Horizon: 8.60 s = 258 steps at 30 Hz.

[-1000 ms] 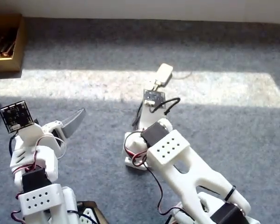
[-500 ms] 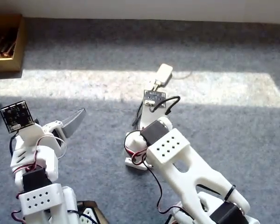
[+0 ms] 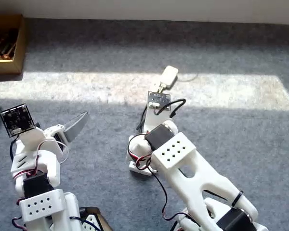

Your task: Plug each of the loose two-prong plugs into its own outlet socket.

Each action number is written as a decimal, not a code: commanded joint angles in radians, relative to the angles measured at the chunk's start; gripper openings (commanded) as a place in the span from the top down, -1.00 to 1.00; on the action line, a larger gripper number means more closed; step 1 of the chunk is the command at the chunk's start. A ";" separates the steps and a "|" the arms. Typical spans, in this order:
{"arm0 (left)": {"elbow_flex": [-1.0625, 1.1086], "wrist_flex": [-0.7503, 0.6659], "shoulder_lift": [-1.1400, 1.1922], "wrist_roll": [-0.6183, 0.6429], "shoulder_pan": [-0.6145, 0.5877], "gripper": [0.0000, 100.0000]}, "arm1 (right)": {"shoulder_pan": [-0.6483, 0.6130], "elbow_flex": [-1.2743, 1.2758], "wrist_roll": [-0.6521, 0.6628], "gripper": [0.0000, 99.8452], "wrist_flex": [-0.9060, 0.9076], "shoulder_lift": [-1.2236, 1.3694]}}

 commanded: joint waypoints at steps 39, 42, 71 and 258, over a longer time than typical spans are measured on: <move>-0.030 -0.015 -0.002 0.002 0.065 -0.06 | 0.093 -0.154 0.127 0.99 -0.068 0.025; -0.079 0.054 -0.001 -0.054 0.074 -0.06 | 0.116 -0.182 0.311 0.99 -0.153 0.024; -0.148 0.173 -0.002 -0.267 0.499 -0.06 | -0.045 -0.995 0.677 0.99 0.433 0.260; -0.194 0.118 -0.012 -0.173 0.446 -0.06 | 0.042 -0.697 0.789 0.99 0.395 -0.064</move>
